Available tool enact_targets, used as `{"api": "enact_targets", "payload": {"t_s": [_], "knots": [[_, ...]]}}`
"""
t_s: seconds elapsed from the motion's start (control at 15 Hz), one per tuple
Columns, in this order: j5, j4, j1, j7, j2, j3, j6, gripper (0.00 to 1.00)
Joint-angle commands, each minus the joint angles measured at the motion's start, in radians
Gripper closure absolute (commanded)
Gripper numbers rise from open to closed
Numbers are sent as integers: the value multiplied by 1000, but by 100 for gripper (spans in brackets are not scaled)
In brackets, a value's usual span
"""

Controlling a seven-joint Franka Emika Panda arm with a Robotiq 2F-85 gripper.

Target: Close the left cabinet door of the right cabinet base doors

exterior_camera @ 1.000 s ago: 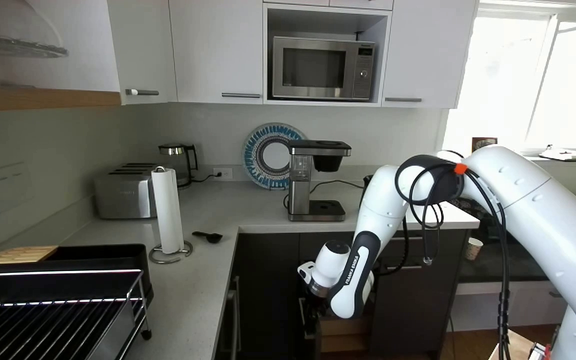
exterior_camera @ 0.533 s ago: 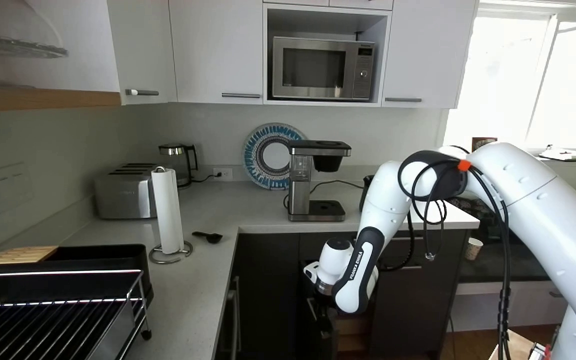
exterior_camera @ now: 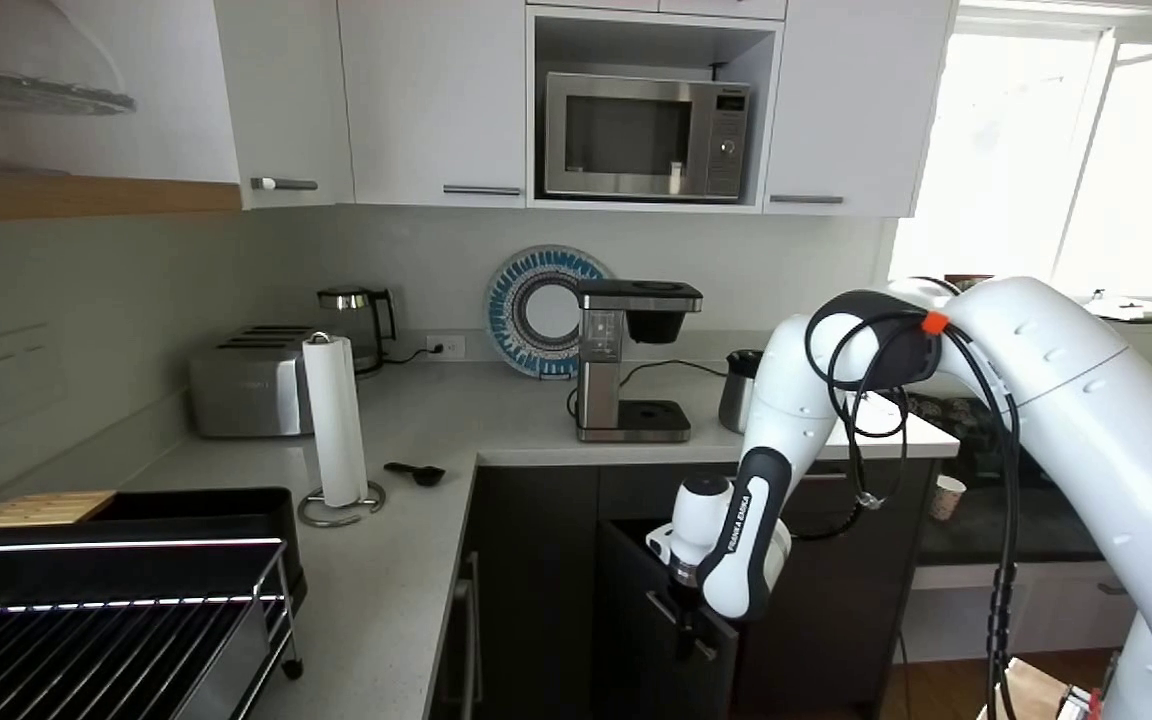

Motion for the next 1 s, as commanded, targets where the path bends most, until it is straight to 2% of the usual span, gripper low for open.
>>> {"api": "enact_targets", "payload": {"t_s": [0.0, 0.2, 0.53, 0.93], "knots": [[-9, -78, 6, 63, -42, -56, -4, 0], [-8, -113, -1, 85, -51, -93, 16, 0], [-15, -143, 41, 111, -59, -205, 70, 0], [-8, -142, 37, 95, -38, -280, 146, 0]]}}
